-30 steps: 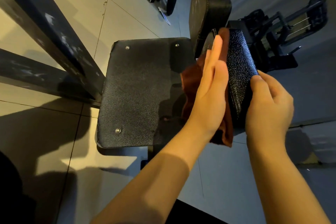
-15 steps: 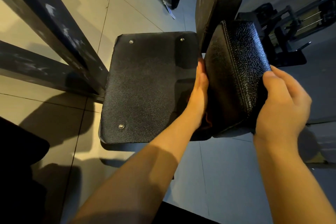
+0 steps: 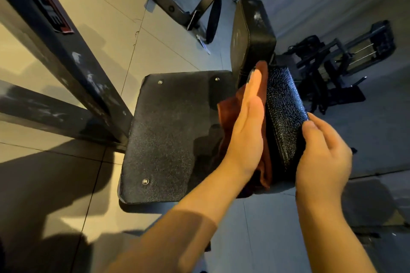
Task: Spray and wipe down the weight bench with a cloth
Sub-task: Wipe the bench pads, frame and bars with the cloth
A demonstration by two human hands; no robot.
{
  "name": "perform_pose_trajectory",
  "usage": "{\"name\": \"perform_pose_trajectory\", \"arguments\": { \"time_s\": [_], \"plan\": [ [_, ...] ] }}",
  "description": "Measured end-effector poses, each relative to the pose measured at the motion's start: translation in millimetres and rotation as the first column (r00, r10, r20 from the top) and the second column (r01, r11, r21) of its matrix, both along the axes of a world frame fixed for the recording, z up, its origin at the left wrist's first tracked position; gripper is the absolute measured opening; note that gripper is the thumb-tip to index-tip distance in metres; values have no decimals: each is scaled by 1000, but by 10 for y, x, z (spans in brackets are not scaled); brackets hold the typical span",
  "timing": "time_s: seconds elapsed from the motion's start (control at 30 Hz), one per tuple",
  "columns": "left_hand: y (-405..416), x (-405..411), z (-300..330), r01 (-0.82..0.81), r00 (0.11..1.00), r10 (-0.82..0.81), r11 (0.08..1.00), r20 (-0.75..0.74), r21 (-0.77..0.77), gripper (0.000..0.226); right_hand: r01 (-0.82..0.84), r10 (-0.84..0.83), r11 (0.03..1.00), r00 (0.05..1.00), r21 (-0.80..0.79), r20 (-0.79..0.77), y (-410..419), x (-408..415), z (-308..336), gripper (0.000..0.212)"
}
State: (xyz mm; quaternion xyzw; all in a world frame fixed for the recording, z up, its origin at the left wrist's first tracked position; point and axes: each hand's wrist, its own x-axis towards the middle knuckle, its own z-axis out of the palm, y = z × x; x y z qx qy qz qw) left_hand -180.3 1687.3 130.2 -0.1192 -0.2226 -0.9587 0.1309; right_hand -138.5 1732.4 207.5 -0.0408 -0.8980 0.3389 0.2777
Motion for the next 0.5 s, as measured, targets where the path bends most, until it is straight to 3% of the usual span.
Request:
{"name": "perform_pose_trajectory", "arguments": {
  "time_s": [0.1,0.17,0.3,0.37,0.5],
  "plan": [
    [11,-314,58,-97,994,101,993,50,-70,58,0,0,1000,1000,20,-16,11,-12,-1,19],
    [125,-516,-87,-78,989,86,994,117,-76,55,-10,11,999,1000,34,-20,26,-17,6,22],
    [420,-490,-382,200,905,-195,979,377,26,80,-37,40,998,997,45,-69,37,13,-17,29],
    [637,-361,-522,285,875,-294,955,384,82,85,-60,64,997,993,45,-99,31,16,-23,30],
    [698,105,-463,284,857,-322,947,403,153,43,-76,79,996,990,37,-113,30,20,-31,29]
  ]
}}
